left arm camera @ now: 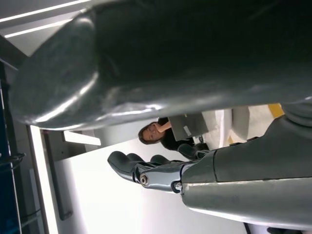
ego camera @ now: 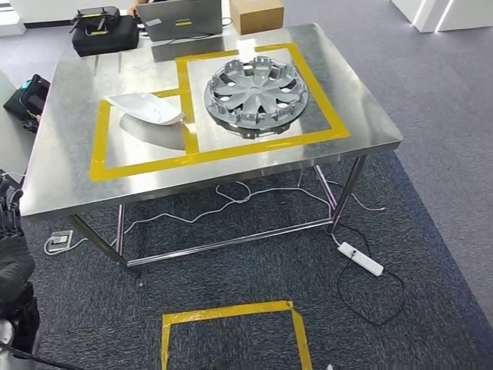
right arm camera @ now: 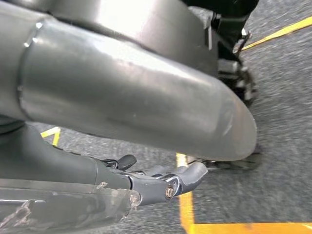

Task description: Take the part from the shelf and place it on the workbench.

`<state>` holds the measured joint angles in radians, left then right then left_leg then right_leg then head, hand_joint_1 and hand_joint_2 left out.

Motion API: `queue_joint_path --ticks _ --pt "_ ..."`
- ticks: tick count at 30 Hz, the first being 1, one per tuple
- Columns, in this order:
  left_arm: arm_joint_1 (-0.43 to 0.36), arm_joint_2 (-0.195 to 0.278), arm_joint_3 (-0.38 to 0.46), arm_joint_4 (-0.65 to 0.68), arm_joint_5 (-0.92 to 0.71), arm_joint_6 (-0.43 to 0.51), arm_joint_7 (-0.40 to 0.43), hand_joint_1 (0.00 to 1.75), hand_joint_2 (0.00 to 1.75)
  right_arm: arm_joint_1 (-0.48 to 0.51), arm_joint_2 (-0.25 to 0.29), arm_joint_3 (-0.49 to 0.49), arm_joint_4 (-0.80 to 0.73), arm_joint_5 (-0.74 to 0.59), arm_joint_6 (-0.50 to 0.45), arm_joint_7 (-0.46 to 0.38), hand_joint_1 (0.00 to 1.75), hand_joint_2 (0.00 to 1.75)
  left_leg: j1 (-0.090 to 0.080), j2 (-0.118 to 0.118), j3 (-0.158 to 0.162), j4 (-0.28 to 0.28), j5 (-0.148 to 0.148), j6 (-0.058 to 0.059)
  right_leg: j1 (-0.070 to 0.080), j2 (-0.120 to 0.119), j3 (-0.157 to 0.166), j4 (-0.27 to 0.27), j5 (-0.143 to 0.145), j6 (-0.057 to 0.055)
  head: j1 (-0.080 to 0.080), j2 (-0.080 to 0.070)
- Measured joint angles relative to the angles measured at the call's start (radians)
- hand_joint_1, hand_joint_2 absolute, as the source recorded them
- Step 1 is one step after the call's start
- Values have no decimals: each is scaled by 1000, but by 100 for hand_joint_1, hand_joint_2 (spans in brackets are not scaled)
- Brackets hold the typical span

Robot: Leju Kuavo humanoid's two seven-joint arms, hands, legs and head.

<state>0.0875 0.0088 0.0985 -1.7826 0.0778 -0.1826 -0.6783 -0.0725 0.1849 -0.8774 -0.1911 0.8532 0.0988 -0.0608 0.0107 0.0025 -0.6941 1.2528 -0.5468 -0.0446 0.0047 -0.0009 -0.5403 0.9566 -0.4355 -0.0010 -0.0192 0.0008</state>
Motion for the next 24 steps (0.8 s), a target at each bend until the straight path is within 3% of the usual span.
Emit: queue_joint_path --ticks 1,3,4,5,7,8,9,13,15,16,18,20,24 --pt "0 0 0 0 0 1 0 0 0 1 0 0 0 1 0 0 0 0 0 0 9 16 25 0 0 -1 -15 1 11 2 0 0" --pt "0 0 0 0 0 2 0 0 0 1 0 0 0 3 0 -1 0 0 0 0 74 -52 84 2 0 -1 -41 6 30 7 0 0" --pt "0 0 0 0 0 3 0 0 0 1 0 0 0 3 0 -1 0 0 0 0 130 -126 91 4 2 -1 -52 11 37 11 -1 0" --pt "-2 0 0 0 0 3 0 0 0 1 0 0 0 4 0 -1 0 0 0 0 181 -201 80 9 4 0 -60 17 43 15 0 0" --pt "-4 -1 0 -1 0 3 -1 0 0 0 0 0 0 4 0 -3 0 0 -2 -1 237 -296 47 22 7 0 -75 28 55 25 1 0" --pt "-4 -1 0 -1 0 3 -1 0 0 0 -1 0 0 5 0 -3 0 0 -3 -2 237 -307 40 28 7 0 -80 29 60 29 1 0" --pt "-3 -1 0 -1 0 3 -1 0 0 0 -1 0 0 6 0 -4 0 0 -3 -3 233 -307 41 30 6 0 -85 28 59 26 1 0" --pt "-2 -2 1 -1 0 3 -2 0 0 2 -4 0 0 16 0 -7 0 0 -5 -4 225 -308 52 40 8 0 -93 21 27 -7 5 0" --pt "-2 -3 1 -1 0 4 -1 0 0 4 -5 0 0 20 0 -11 0 0 -10 -4 219 -305 59 48 6 0 -88 14 48 -11 7 0" --pt "-1 -3 1 -1 0 4 -1 0 0 5 -5 0 0 22 0 -13 0 0 -14 -4 216 -301 61 51 3 0 -87 11 68 -5 7 0" --pt "0 -3 1 -1 0 4 -1 0 0 6 -6 0 0 24 0 -16 0 0 -20 -4 207 -293 64 56 -4 -1 -88 6 103 20 6 0" --pt "0 -4 1 -1 0 4 -2 0 0 5 -6 0 0 24 1 -18 0 0 -22 -4 200 -288 66 59 -9 -1 -94 6 113 39 6 0" --pt "1 -5 1 -1 0 4 -2 0 0 5 -6 0 0 20 1 -19 0 0 -21 -4 190 -289 69 59 -8 0 -104 8 103 29 7 0"
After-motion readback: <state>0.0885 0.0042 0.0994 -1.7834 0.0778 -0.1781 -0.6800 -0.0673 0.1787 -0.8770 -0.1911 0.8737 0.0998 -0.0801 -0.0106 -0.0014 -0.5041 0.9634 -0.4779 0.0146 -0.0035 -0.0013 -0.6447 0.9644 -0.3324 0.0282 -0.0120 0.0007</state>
